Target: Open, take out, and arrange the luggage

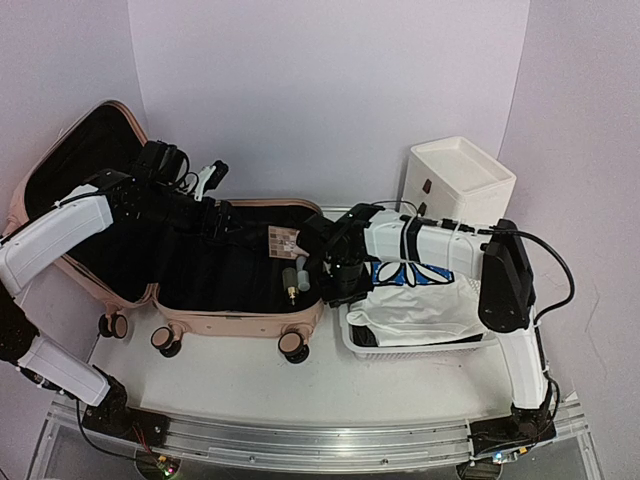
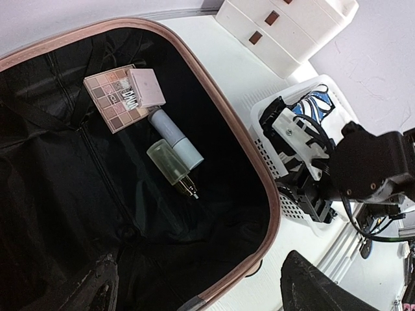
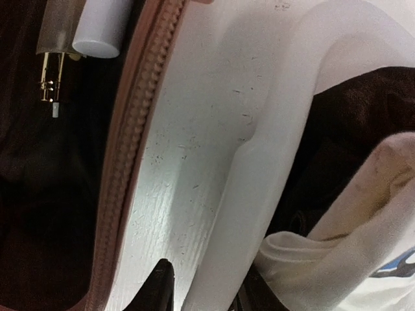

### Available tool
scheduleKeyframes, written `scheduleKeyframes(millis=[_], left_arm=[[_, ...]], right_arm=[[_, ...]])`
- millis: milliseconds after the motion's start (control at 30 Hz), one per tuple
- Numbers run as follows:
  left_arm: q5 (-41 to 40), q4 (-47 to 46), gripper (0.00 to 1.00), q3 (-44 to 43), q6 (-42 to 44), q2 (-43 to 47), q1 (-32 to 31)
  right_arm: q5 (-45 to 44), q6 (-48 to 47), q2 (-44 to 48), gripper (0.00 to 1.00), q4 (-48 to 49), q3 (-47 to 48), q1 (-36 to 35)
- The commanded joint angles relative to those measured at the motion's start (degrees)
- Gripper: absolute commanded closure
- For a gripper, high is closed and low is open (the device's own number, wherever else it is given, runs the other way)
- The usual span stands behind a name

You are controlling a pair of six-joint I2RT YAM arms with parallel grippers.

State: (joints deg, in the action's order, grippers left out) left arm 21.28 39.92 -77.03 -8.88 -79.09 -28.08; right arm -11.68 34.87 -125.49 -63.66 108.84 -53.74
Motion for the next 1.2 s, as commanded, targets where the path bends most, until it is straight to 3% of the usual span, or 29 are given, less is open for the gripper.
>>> scheduleKeyframes(millis=[0,167,300,533,1167], left_arm=[[-0.2,-2.2,0.13,0.1,0.9,2.2,-0.1],[0.8,-2.6,0.13,-0.5,1.0,0.9,-0.1],[2.3,-3.1,0.13,-2.1,0.8,-0.6,-0.2],[3.2,-3.5,0.13,-5.0,1.2,-3.3,-0.5],[2.9,-3.7,0.13,-7.9,2.7,-4.4,-0.9]], right_arm=[[-10.1,6.2,4.8,0.76,-3.5,-3.8,0.0],[-17.1,9.8,11.5,0.87,-3.2,-12.2,0.1],[-17.5,14.6,17.8,1.00,-2.7,-19.1,1.2],[-18.2,24.8,25.6,1.00,-0.3,-27.6,1.2],[-25.3,28.6,36.7,1.00,-6.3,-43.2,2.1]])
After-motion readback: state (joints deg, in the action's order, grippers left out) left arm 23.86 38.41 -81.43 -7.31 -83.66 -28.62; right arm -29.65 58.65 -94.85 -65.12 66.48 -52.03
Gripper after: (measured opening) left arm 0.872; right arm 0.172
